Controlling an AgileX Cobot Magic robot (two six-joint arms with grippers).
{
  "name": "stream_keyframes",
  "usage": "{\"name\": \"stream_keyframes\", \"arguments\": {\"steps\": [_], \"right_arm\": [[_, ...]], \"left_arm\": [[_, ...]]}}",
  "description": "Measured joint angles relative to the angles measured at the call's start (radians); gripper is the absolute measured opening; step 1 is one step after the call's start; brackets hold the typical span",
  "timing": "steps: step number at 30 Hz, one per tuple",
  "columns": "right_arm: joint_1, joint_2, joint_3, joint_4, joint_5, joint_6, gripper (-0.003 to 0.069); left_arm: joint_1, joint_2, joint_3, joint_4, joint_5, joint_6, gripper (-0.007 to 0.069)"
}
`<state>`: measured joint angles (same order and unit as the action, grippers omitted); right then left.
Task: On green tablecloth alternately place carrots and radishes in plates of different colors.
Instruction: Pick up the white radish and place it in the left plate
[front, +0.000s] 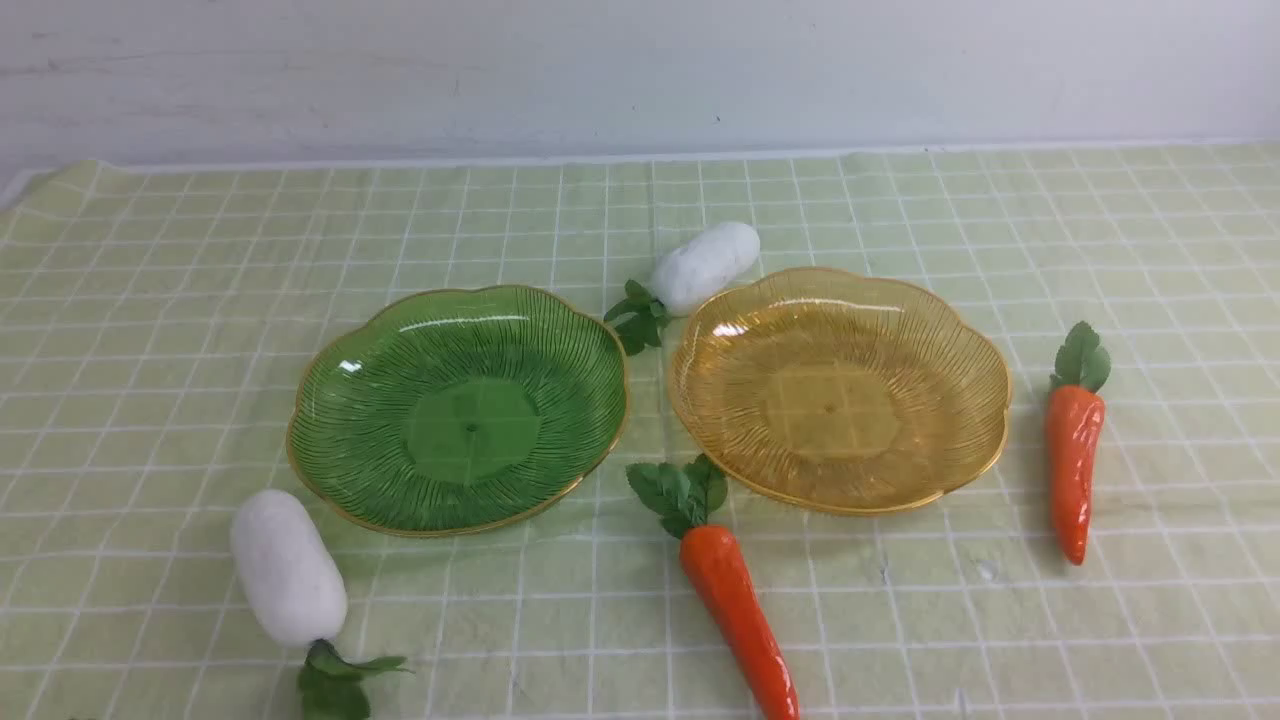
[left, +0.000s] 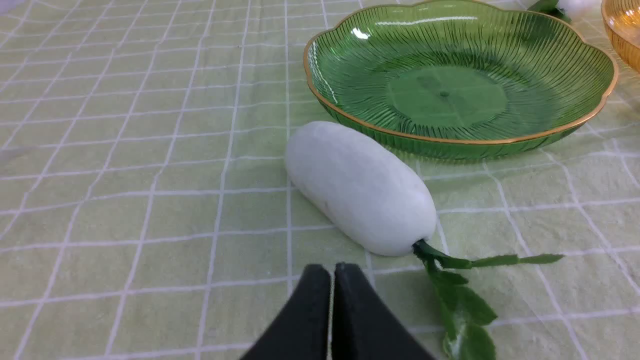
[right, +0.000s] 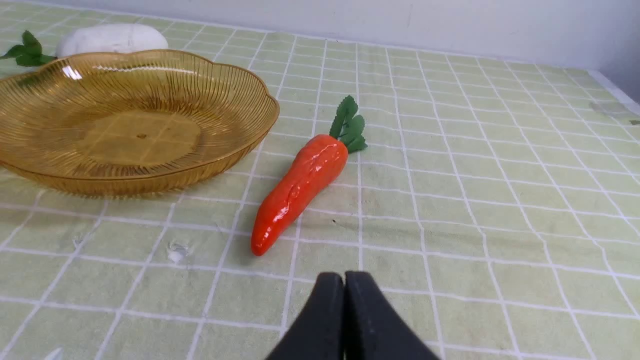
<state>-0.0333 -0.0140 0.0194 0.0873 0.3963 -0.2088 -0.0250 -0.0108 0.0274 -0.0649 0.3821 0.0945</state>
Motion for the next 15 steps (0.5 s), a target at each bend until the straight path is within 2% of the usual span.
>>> {"name": "stream_keyframes", "arguments": {"steps": [10, 15], "right_arm": [[0.0, 0.0, 0.0, 0.0, 0.0, 0.0, -0.0015], [0.0, 0.0, 0.0, 0.0, 0.0, 0.0, -0.0015]], "left_arm": [[0.0, 0.0, 0.0, 0.001, -0.006, -0.01, -0.0008], [0.0, 0.0, 0.001, -0.17, -0.126, -0.128, -0.0008]]}}
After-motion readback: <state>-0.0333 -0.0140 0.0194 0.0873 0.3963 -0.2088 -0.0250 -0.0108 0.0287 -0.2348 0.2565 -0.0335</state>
